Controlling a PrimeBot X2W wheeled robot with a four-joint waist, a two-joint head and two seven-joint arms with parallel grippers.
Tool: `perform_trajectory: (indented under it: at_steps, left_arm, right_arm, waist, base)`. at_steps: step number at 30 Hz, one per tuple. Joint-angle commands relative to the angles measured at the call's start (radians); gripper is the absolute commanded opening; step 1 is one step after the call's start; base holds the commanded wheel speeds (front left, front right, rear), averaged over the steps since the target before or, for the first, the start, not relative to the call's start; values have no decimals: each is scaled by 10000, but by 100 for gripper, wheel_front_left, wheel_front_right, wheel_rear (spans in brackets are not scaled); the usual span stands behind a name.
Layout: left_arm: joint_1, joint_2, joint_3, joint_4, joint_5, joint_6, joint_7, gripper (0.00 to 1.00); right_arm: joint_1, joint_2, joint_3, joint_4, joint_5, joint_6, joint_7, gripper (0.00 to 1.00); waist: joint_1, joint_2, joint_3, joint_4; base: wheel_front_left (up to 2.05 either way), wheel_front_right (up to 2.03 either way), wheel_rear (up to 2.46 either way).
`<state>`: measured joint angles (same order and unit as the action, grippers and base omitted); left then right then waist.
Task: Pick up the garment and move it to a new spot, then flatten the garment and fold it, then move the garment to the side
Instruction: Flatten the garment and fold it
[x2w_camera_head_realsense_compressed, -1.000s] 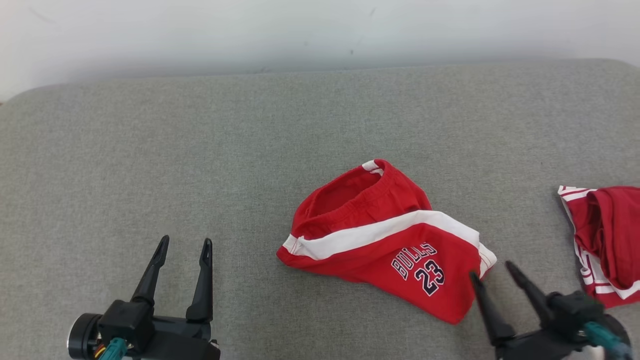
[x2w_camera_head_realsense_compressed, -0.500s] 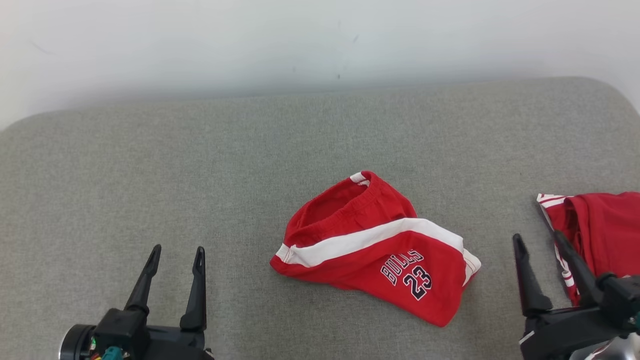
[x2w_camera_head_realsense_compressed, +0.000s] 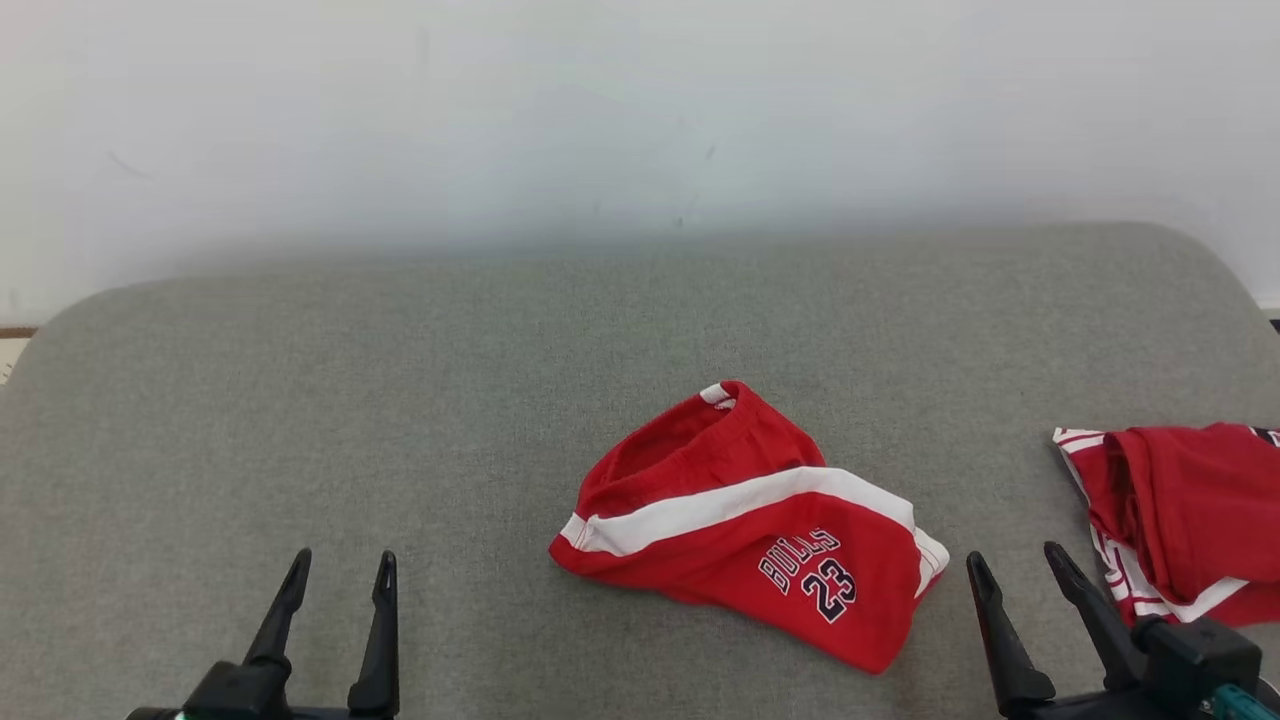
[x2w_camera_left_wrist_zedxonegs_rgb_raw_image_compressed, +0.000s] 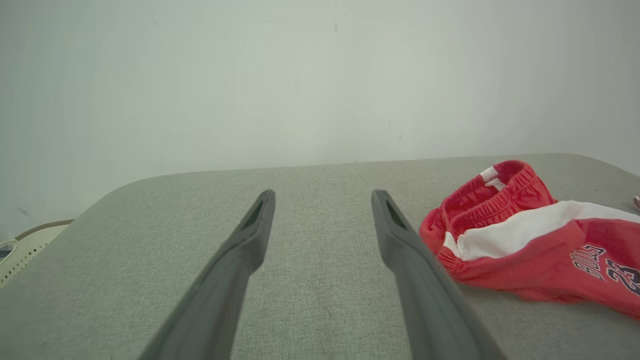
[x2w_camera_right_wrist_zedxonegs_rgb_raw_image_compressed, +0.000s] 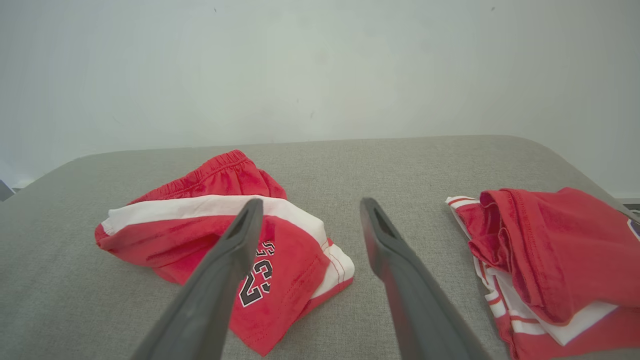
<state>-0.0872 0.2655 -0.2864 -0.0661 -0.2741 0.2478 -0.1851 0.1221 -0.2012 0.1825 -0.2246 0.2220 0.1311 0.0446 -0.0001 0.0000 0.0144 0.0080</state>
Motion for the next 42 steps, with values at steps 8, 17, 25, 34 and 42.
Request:
perform_trajectory:
  at_steps: [8, 17, 25, 34, 42]
  left_arm:
    - [297, 118, 28, -117, -148, 124, 188, 100]
    - [227, 102, -23, 66, -235, 122, 169, 100]
    - [80, 37, -244, 7, -193, 85, 321, 100]
    - [-1193, -316, -1644, 939, -446, -1356, 1369, 100]
    - [-2536, -353, -2103, 2366, -797, -2322, 2389, 100]
  right_arm:
    - [207, 143, -290, -429, -235, -7, 55, 100]
    - [182, 169, -353, -702, -383, -7, 136, 100]
    - [111, 205, -372, -803, -363, -7, 124, 100]
    - [-184, 53, -191, -707, -172, -7, 62, 100]
    - [-462, 62, -57, -511, -73, -7, -71, 100]
  waist:
    - [1, 0, -186, 36]
    - [1, 0, -150, 37]
    - [1, 0, -37, 13]
    - [1, 0, 417, -305]
    - [1, 0, 861, -1009]
  base:
    - [0, 0, 0]
    - [0, 0, 0]
    - [0, 0, 0]
    - [0, 0, 0]
    - [0, 0, 0]
